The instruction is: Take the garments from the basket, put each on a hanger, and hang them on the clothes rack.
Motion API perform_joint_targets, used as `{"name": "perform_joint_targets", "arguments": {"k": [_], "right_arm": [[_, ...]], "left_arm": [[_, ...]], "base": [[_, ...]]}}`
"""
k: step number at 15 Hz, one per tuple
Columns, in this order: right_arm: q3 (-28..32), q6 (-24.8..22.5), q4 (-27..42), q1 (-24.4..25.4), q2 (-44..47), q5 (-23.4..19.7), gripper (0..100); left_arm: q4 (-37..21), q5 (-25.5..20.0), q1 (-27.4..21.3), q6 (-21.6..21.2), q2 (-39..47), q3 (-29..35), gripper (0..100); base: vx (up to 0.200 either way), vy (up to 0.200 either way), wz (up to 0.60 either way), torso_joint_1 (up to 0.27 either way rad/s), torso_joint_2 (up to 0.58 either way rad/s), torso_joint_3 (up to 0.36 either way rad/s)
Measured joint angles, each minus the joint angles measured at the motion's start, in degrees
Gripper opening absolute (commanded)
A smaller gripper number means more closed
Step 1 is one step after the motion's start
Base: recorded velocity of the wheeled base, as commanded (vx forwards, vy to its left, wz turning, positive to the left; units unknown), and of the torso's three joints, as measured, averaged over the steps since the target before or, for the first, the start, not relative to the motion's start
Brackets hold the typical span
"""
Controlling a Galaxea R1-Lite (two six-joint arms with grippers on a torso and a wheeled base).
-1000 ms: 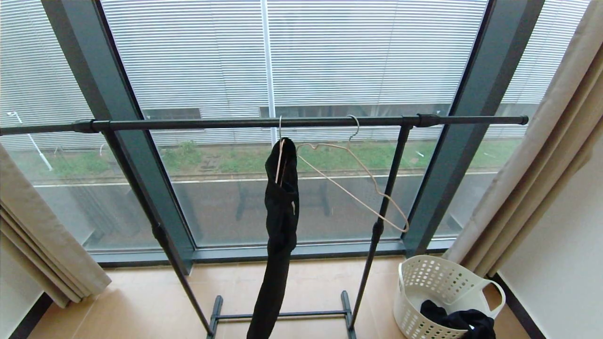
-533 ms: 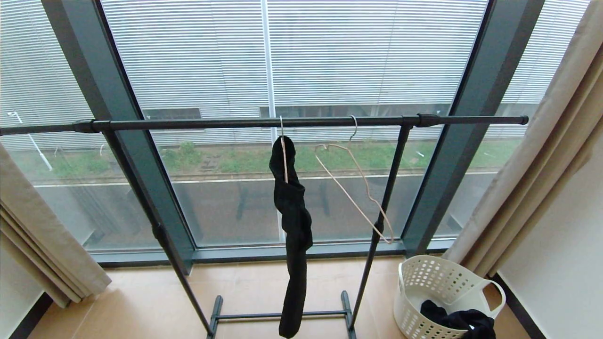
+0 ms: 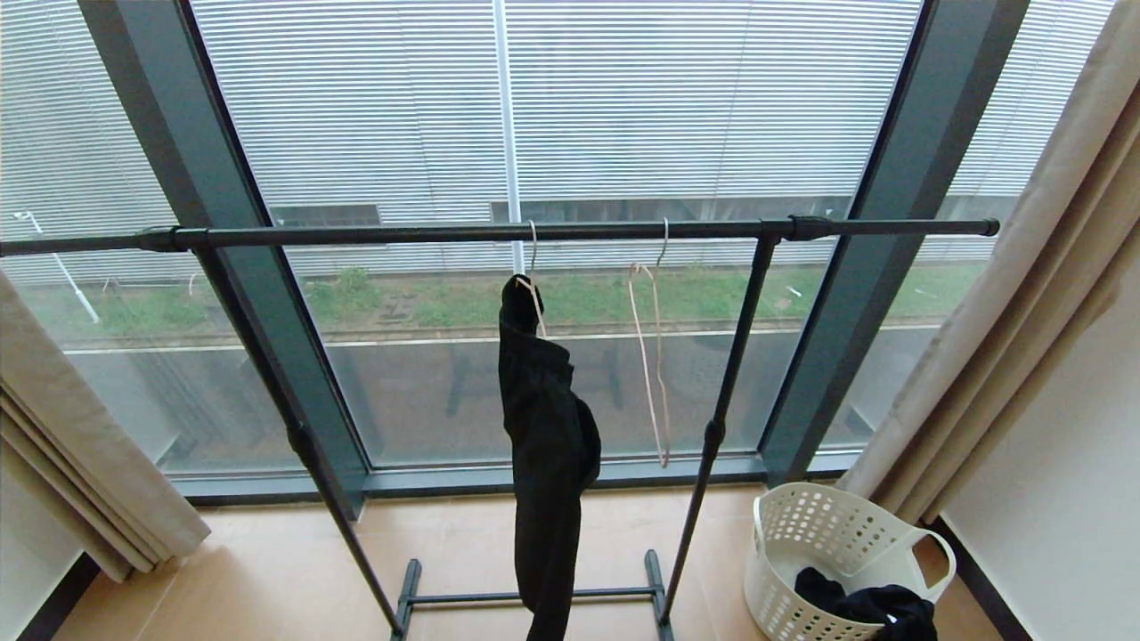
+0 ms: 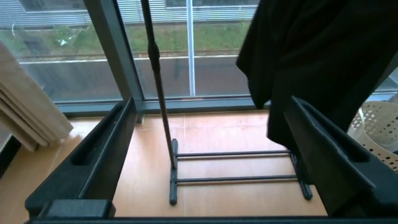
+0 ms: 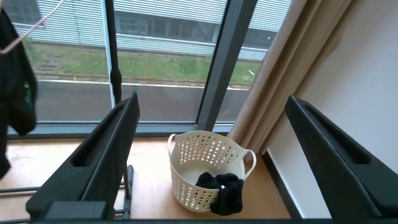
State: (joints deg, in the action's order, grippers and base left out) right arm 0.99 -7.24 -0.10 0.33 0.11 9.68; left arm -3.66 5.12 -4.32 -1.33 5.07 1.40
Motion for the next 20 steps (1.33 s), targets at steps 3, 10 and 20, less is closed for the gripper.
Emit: {"name": "perform_joint_targets", "arguments": {"k": [3,10,20], "right_arm": [[-0.17,3.01,0.83,-0.02,0.02,-7.22,100],[-0.61,8.08,0.76,0.00,0.02,-2.55,100],[-0.41,8.57,1.05,0.00,0.00,-6.60,100]], "left_arm": [[-0.06,-2.12,0.99,-0.44,-0.33,-0.15,100],[-0.28,-4.17,4.58,1.55,-4.44,-0.04,100],[-0.15,-4.90,4.50,1.65,-5.02,0.09,100]], "base": [[0.000,0.000,0.00,0.000,0.00,0.000],[0.000,0.000,0.00,0.000,0.00,0.000],[0.000,0.000,0.00,0.000,0.00,0.000]]}}
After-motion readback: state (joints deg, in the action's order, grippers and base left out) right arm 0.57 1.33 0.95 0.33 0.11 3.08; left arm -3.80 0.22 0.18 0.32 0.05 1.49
